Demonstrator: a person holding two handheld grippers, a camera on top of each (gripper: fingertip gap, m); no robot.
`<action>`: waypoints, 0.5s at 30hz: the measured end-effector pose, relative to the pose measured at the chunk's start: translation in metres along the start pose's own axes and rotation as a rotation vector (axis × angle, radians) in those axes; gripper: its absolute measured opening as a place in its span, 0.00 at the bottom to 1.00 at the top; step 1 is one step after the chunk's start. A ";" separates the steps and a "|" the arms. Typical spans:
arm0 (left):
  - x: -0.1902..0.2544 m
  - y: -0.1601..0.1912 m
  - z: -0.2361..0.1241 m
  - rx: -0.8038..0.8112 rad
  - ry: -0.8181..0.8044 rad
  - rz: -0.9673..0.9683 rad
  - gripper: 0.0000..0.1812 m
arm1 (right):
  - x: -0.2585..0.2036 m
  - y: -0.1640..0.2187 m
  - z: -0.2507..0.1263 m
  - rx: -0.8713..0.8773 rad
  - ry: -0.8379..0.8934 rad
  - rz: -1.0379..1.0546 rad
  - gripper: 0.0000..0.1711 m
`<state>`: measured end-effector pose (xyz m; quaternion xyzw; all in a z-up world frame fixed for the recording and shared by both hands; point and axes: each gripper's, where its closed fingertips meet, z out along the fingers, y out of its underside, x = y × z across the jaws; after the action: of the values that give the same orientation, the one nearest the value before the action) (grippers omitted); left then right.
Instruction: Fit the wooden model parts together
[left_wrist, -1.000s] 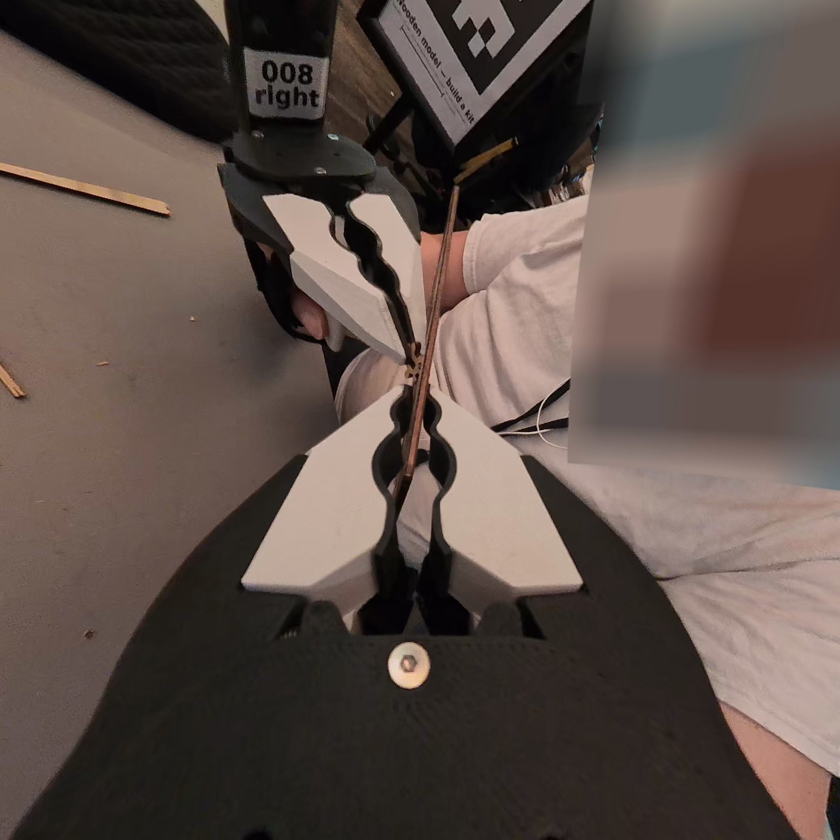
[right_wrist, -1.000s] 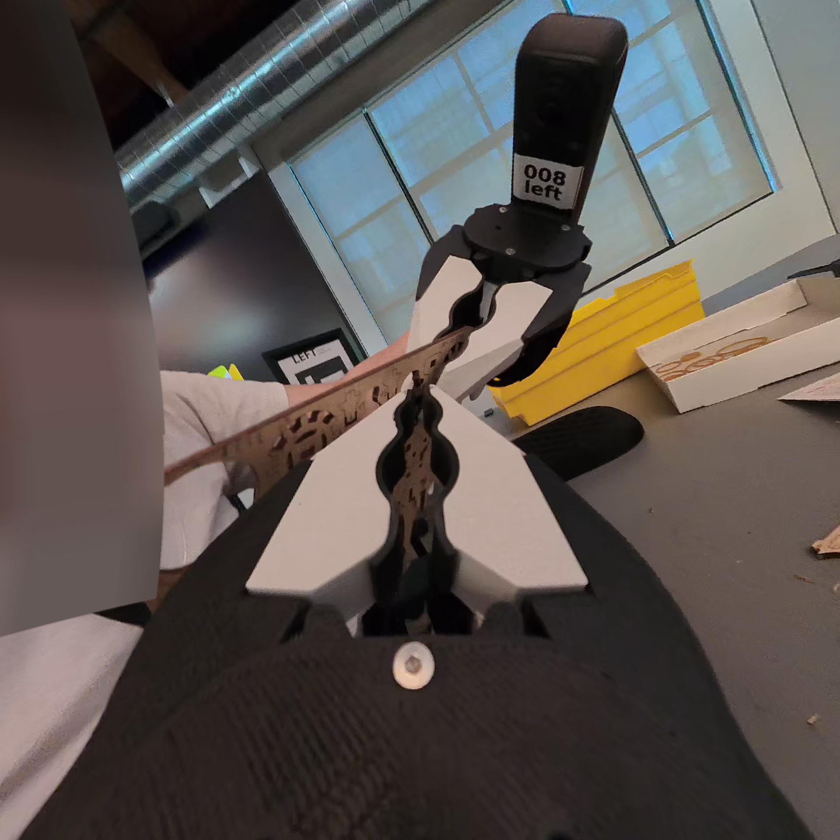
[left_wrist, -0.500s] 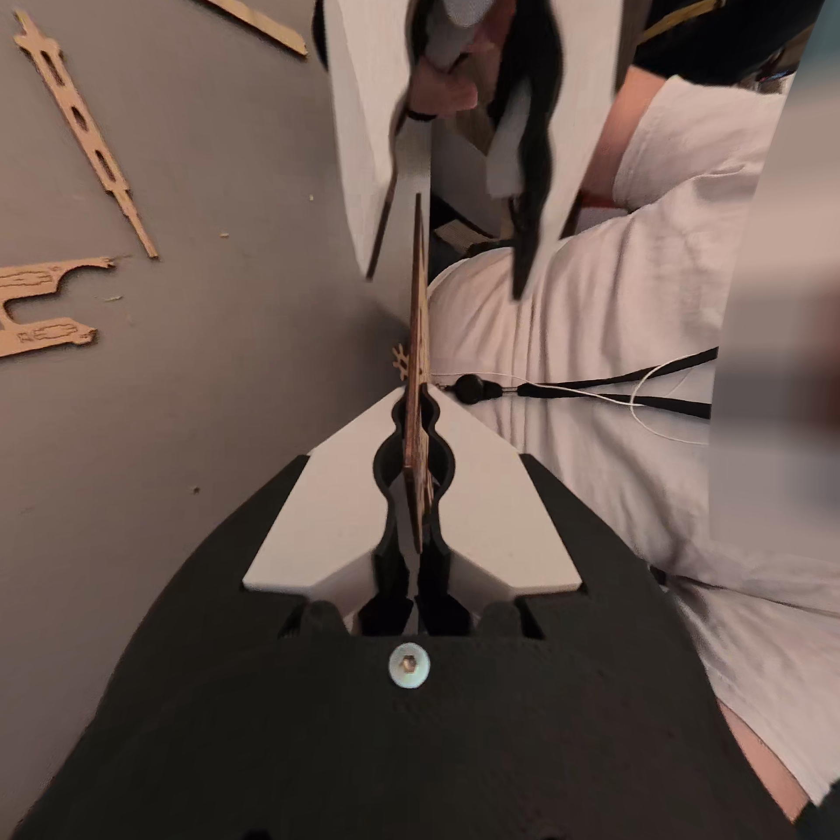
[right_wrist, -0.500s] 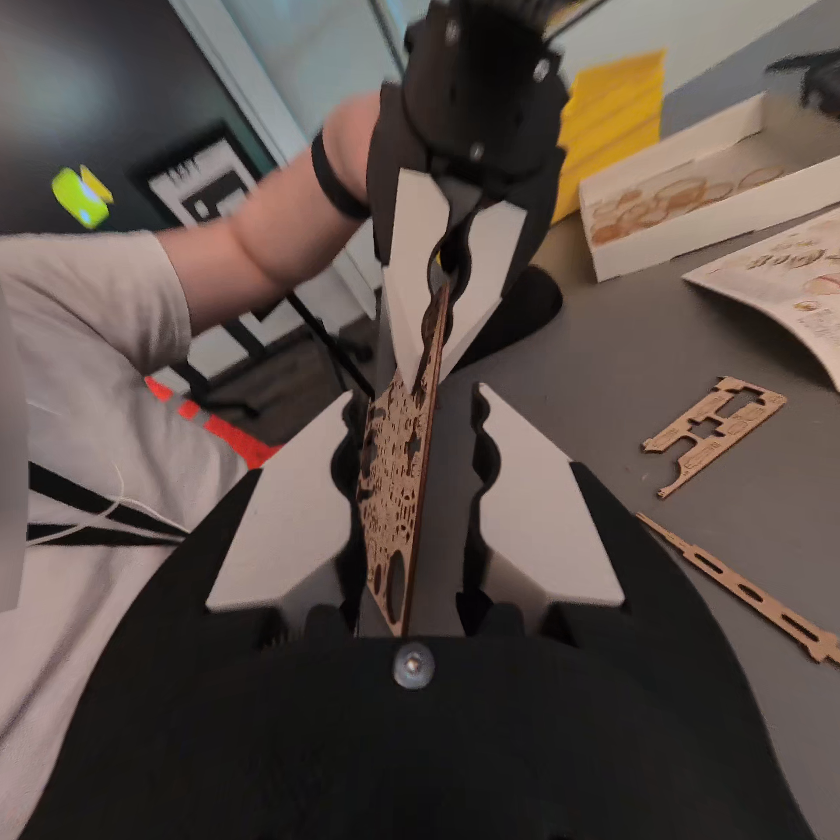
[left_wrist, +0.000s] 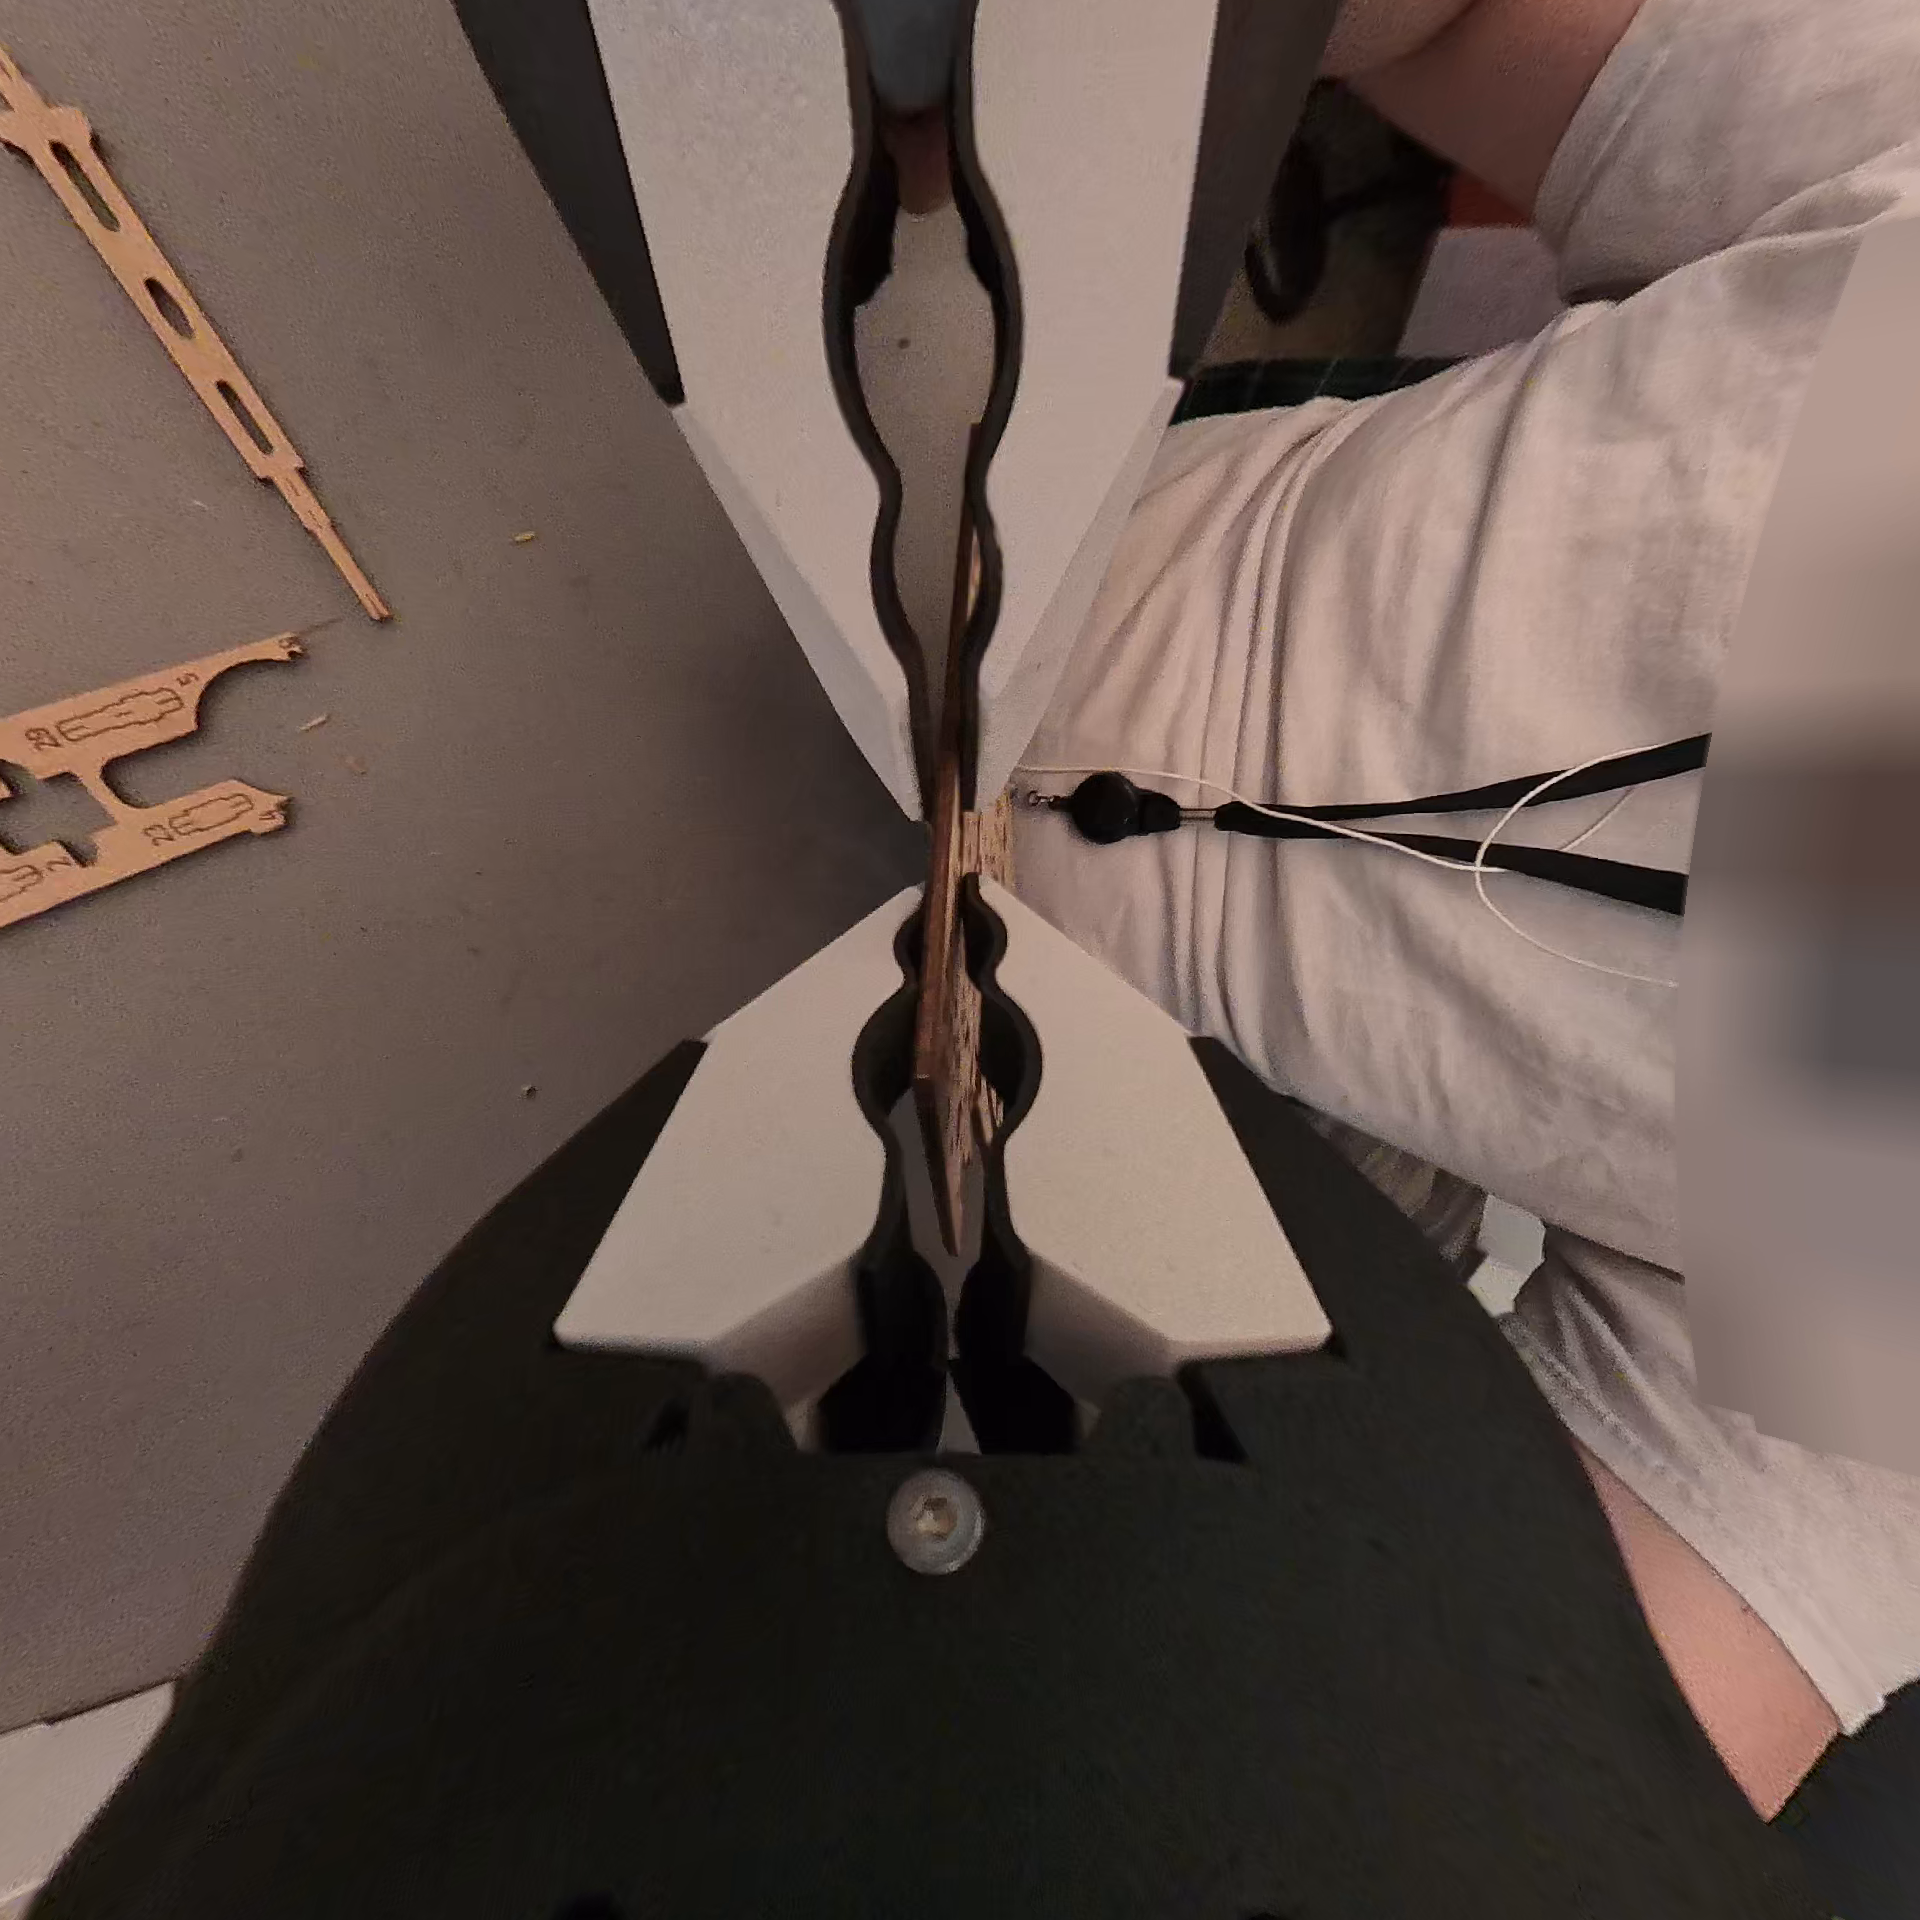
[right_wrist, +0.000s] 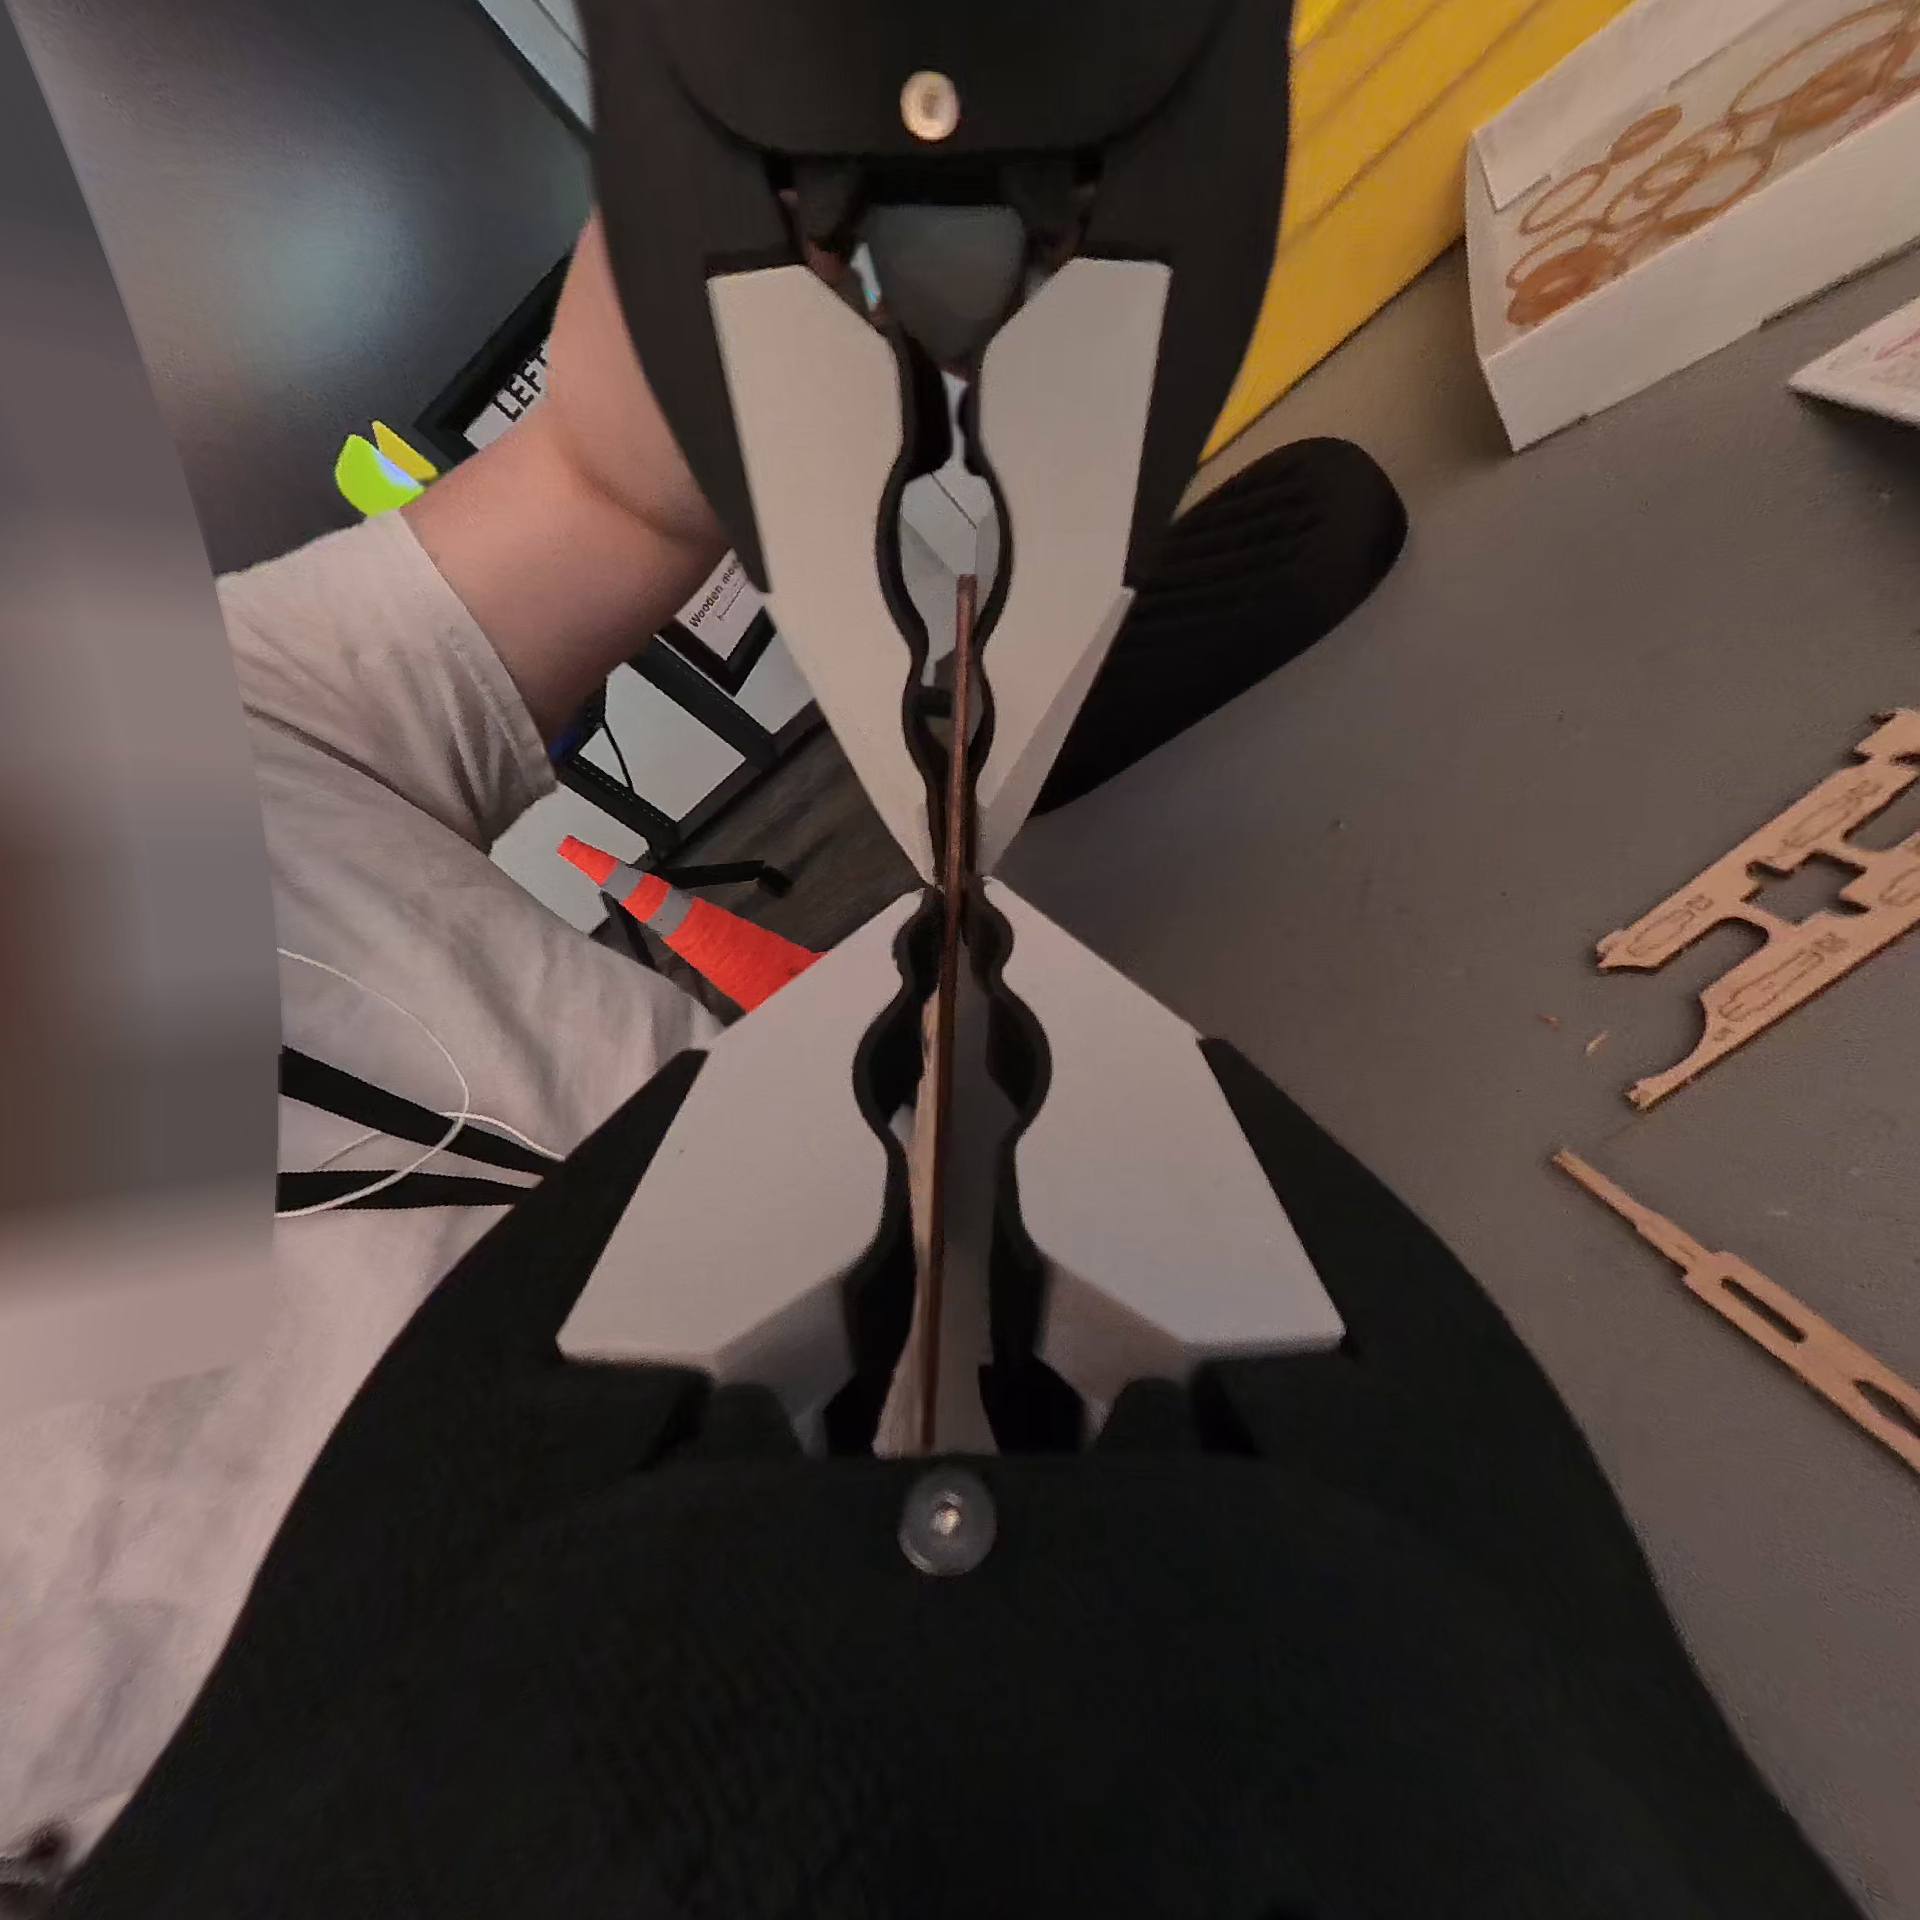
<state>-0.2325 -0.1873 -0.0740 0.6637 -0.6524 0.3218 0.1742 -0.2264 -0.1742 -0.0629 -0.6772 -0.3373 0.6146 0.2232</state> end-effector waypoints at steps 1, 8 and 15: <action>0.000 0.000 0.001 -0.018 -0.012 0.005 0.01 | 0.000 0.001 0.000 -0.012 -0.007 0.042 0.01; 0.000 -0.007 -0.001 -0.061 -0.030 0.019 0.01 | 0.001 0.009 0.002 -0.080 0.079 0.041 0.03; -0.001 -0.013 0.002 -0.102 -0.037 0.071 0.01 | 0.003 0.010 -0.009 -0.057 0.117 0.153 0.03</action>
<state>-0.2195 -0.1867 -0.0739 0.6361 -0.6943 0.2817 0.1843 -0.2159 -0.1784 -0.0709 -0.7419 -0.2882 0.5794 0.1756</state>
